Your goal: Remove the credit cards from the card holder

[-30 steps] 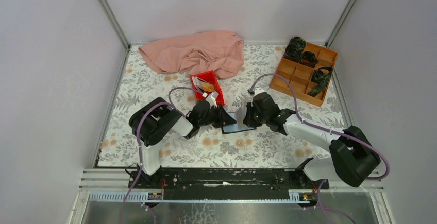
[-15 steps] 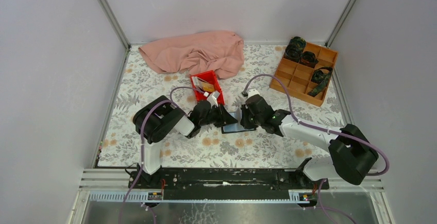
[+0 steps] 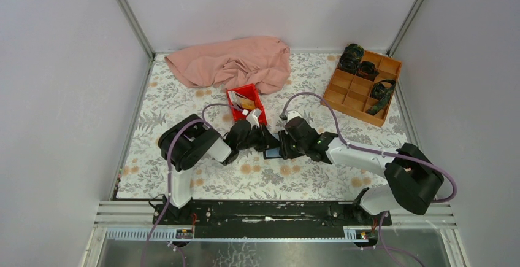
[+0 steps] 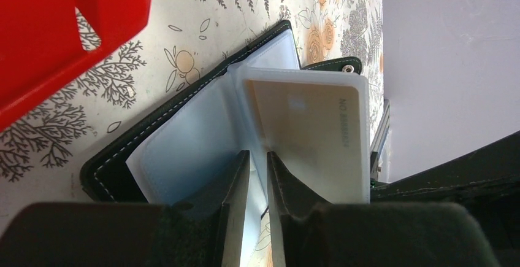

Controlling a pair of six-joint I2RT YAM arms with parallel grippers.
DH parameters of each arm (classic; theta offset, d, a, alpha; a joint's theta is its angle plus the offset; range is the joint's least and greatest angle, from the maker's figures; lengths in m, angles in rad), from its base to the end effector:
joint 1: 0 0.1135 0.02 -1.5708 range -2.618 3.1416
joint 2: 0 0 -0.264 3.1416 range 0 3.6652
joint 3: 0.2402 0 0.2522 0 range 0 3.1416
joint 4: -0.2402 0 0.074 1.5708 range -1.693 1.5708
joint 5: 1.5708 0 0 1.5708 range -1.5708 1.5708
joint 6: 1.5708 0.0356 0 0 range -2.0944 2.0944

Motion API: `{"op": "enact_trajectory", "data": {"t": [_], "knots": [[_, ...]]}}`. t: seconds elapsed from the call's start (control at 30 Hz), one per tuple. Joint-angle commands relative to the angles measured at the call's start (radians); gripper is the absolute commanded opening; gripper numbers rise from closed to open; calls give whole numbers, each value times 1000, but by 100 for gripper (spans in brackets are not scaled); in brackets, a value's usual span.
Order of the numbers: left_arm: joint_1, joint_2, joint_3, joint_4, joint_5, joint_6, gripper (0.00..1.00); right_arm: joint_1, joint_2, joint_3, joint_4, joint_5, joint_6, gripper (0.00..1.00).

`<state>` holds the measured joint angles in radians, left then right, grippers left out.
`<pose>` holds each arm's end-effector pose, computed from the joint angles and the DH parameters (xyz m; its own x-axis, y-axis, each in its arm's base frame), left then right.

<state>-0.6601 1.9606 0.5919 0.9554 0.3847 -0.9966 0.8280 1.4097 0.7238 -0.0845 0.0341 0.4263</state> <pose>0.2495 -0.2106 0.0868 -0.8775 -0.3040 -0.3709 0.1898 0.4900 -0.8508 0.1929 0.2083 0.1890 -0.7264 -0.1801 -0.6632 -0.4604 0.8440 0.2751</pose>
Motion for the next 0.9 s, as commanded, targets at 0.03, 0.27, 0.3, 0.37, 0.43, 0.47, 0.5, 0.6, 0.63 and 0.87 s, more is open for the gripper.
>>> {"op": "enact_trajectory", "data": {"t": [0.03,0.27,0.3,0.37,0.43,0.47,0.5,0.6,0.63,0.87], "knots": [[5,1,-53,-175,-76,58,25,25,13,55,20,-10,-1,40],[5,-86,-89,-287,-151,105,25,28,3,63,18,4,-2,42],[6,-94,-94,-307,-160,114,25,29,-3,63,17,12,-2,42],[5,-114,-100,-334,-179,125,25,29,-16,64,10,32,-6,42],[6,-126,-106,-349,-190,132,25,29,-24,64,11,37,-11,43],[6,-127,-109,-353,-192,134,24,29,-22,65,18,31,-13,43],[7,-130,-111,-356,-194,134,24,29,-16,67,22,20,-12,43],[6,-141,-119,-361,-199,135,24,29,5,71,35,4,-4,43],[7,-147,-121,-363,-202,136,24,29,4,68,46,4,1,43],[7,-132,-116,-371,-201,145,24,27,-1,70,73,10,0,44]]}}
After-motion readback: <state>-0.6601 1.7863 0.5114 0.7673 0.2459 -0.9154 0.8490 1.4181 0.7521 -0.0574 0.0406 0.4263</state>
